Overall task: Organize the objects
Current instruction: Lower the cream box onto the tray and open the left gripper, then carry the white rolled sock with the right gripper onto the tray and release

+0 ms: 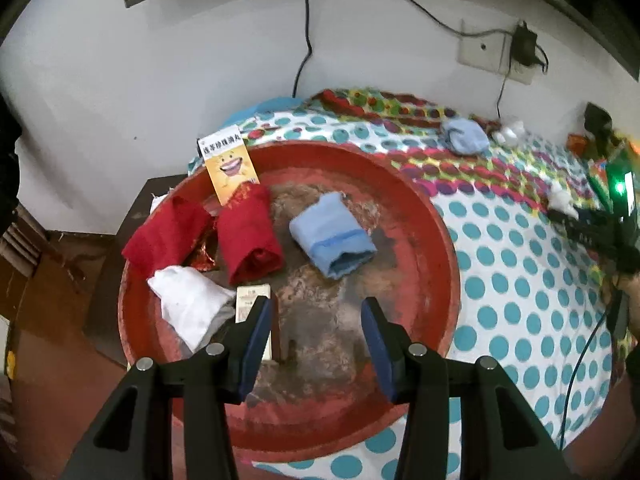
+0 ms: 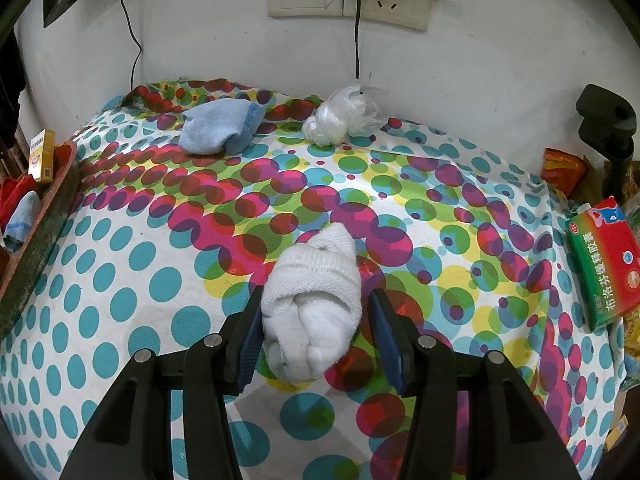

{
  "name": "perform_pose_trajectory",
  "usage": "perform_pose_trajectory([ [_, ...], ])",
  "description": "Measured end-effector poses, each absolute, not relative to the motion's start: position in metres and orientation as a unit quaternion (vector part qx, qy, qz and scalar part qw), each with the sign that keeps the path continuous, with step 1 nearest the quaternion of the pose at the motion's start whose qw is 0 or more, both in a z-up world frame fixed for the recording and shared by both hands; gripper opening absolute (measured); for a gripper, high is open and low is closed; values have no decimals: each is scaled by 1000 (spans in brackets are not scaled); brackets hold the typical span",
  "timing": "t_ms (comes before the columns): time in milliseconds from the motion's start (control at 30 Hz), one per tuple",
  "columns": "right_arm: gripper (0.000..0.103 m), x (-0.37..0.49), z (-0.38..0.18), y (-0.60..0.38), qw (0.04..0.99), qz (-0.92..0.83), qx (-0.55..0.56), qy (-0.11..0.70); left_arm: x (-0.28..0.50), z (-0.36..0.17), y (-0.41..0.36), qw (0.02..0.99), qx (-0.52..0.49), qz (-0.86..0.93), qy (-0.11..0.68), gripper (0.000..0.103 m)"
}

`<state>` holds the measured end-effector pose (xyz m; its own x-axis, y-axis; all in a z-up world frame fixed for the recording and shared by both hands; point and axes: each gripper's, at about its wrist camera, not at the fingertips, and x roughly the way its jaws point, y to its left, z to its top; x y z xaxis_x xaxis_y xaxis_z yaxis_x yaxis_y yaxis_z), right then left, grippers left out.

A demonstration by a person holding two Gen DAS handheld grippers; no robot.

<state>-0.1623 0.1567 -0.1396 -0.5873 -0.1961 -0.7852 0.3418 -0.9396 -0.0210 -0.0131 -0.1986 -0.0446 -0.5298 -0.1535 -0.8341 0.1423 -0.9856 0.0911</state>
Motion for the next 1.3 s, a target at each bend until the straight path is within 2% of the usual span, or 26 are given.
perform_pose_trajectory([
  [133,51,-163,-140,158,150,-887,428,85,-10,-40,-199,83,474,-877,2,47],
  [300,67,-168,-141,166,135,-887,435,74,-3,-26,-203,86,470,-878,20,47],
  [467,66,-164,-141,167,121,-888,438,66,6,-14,-211,93,468,-878,30,47],
  [533,60,-160,-141,165,118,-889,438,65,9,-10,-217,97,466,-878,41,47],
  [600,31,-156,-139,161,119,-889,438,64,12,-6,-222,98,465,-879,49,47],
  [867,27,-147,-132,145,105,-887,446,49,19,2,-229,105,461,-880,55,47],
  [1300,27,-115,-112,109,137,-883,440,86,29,15,-223,86,453,-886,52,47],
])
